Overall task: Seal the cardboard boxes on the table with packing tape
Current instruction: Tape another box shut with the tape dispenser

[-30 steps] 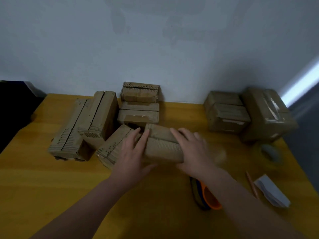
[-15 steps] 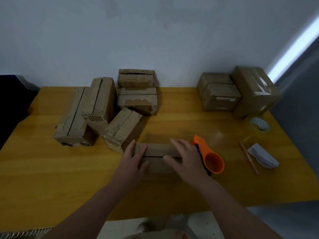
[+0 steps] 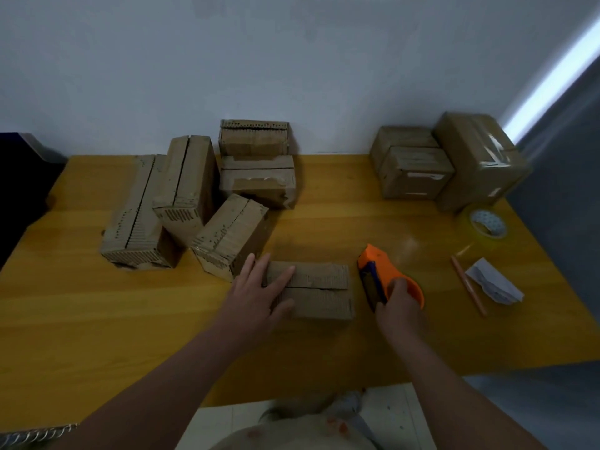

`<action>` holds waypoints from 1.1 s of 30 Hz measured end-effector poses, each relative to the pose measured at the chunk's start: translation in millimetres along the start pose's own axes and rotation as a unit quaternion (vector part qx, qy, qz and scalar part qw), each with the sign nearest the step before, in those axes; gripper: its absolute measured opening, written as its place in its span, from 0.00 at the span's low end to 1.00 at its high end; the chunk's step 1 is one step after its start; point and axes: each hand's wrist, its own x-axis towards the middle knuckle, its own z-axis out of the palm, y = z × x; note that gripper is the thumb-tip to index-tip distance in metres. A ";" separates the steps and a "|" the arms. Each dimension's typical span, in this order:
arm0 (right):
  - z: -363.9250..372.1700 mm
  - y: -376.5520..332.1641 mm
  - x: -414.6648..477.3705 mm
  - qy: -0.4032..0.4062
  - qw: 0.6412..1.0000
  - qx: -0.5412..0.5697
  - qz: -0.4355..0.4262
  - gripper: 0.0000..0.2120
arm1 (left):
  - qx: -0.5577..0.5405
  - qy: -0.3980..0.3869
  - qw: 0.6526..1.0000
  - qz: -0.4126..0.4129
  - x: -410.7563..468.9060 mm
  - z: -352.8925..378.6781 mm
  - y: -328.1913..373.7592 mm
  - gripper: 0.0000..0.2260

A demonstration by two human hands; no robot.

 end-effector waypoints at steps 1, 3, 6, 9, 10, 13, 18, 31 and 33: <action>-0.6 1.3 1.3 0.002 1.000 0.011 -0.002 0.15 | 0.006 -0.004 1.000 0.007 0.3 0.9 -2.2 0.41; -6.1 2.8 2.7 0.015 0.999 0.040 -0.016 0.15 | 0.000 -0.016 1.000 0.016 1.2 0.9 -3.3 0.44; -22.8 -2.8 3.0 0.059 0.990 0.113 -0.062 0.16 | -0.027 -0.050 0.998 0.017 2.7 -3.3 0.1 0.38; -49.1 -23.0 -6.8 0.083 0.962 0.233 -0.119 0.15 | -0.009 -0.074 0.997 0.033 3.0 -8.0 4.8 0.39; -58.1 -30.8 -12.5 0.076 0.948 0.279 -0.133 0.14 | -0.001 -0.078 0.996 0.042 4.1 -7.0 5.1 0.37; -81.1 -54.7 -31.9 0.029 0.900 0.407 -0.152 0.11 | 0.009 -0.059 0.995 0.081 7.4 1.0 5.2 0.32; -83.8 -83.8 -54.1 -0.102 0.818 0.541 -0.169 0.06 | -0.059 0.023 0.992 0.114 14.7 12.0 3.8 0.35; -76.2 -58.7 -47.3 -0.168 0.894 0.294 -0.295 0.11 | -0.163 0.122 0.969 0.142 20.2 23.4 0.0 0.18; -79.1 -52.9 -46.2 -0.180 0.894 0.278 -0.301 0.11 | -0.180 0.107 0.970 0.121 18.6 22.9 -0.8 0.19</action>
